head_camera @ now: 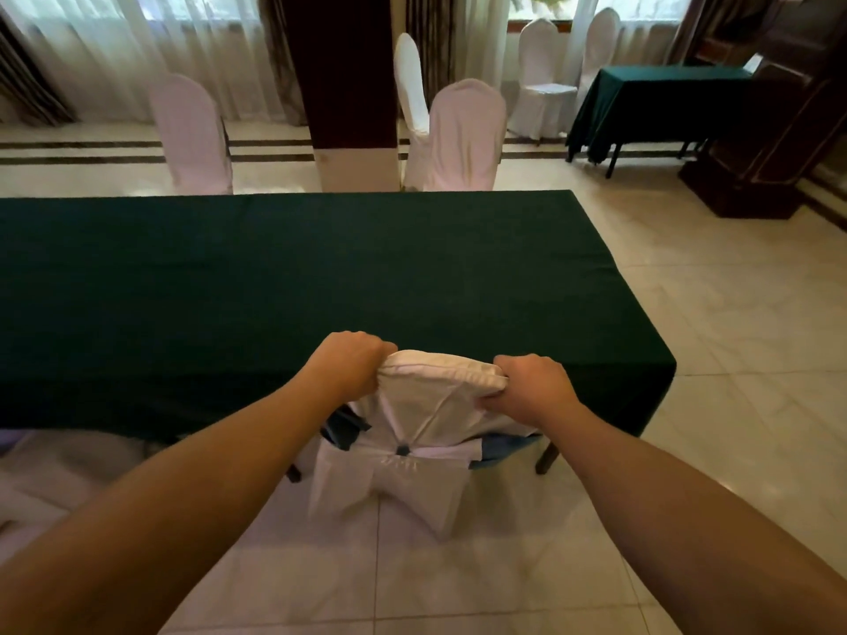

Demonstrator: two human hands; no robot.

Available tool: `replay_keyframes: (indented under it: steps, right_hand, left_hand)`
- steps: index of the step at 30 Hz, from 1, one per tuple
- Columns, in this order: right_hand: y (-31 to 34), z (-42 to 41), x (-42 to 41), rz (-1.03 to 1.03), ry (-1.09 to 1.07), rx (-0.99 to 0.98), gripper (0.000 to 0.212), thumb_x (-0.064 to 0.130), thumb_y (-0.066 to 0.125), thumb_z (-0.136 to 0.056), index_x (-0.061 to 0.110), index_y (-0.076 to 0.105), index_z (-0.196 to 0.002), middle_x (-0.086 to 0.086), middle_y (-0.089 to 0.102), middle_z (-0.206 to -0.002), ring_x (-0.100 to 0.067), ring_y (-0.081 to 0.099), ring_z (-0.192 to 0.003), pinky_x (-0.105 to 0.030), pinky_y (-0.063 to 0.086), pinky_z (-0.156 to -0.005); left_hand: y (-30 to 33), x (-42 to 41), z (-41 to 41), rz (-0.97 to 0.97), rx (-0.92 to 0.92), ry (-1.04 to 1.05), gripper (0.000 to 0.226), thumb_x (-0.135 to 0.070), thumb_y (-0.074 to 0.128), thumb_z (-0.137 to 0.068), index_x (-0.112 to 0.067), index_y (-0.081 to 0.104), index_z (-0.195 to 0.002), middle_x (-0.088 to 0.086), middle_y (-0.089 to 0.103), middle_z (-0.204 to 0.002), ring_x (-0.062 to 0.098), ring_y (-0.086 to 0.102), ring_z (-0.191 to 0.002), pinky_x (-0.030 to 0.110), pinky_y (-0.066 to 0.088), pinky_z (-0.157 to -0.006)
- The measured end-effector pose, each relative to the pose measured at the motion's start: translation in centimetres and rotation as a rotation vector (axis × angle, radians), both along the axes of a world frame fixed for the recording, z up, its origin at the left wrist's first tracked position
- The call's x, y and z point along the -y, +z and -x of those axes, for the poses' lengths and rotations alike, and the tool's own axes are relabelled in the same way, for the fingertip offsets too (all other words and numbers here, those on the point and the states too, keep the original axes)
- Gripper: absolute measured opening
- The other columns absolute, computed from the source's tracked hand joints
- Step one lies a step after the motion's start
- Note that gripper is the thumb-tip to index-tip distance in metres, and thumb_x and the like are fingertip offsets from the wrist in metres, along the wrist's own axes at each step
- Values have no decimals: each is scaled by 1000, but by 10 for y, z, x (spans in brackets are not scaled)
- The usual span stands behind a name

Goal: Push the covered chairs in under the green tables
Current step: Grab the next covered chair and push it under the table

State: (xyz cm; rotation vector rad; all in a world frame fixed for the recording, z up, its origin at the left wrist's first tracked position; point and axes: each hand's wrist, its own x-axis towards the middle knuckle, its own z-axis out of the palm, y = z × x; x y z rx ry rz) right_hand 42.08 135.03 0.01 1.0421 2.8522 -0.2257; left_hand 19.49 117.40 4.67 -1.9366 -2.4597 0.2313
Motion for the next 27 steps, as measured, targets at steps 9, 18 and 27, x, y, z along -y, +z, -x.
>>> replay_keyframes:
  steps: [9, 18, 27]
  right_hand:
    - [2, 7, -18, -68, 72, 32, 43, 70, 61, -73, 33, 41, -76, 11, 53, -70, -10, 48, -59, -31, 29, -48]
    - [1, 47, -23, -83, 114, 43, 43, 69, 62, -75, 33, 37, -75, 8, 54, -72, -12, 47, -59, -33, 30, -50]
    - [1, 53, -37, -110, 100, 52, 41, 66, 61, -74, 32, 40, -76, 9, 55, -70, -12, 48, -58, -33, 30, -50]
  left_hand:
    - [-25, -4, 4, -4, 90, 76, 21, -31, 70, -78, -33, 56, -93, -8, 63, -86, 17, 60, -73, 40, 55, -71]
    - [-29, -5, 34, 0, 89, 153, 22, -30, 68, -78, -32, 56, -95, -7, 62, -86, 19, 59, -74, 36, 47, -64]
    - [-34, -20, 38, -1, 83, 140, 20, -29, 67, -78, -30, 55, -93, -5, 63, -85, 21, 58, -72, 35, 44, -61]
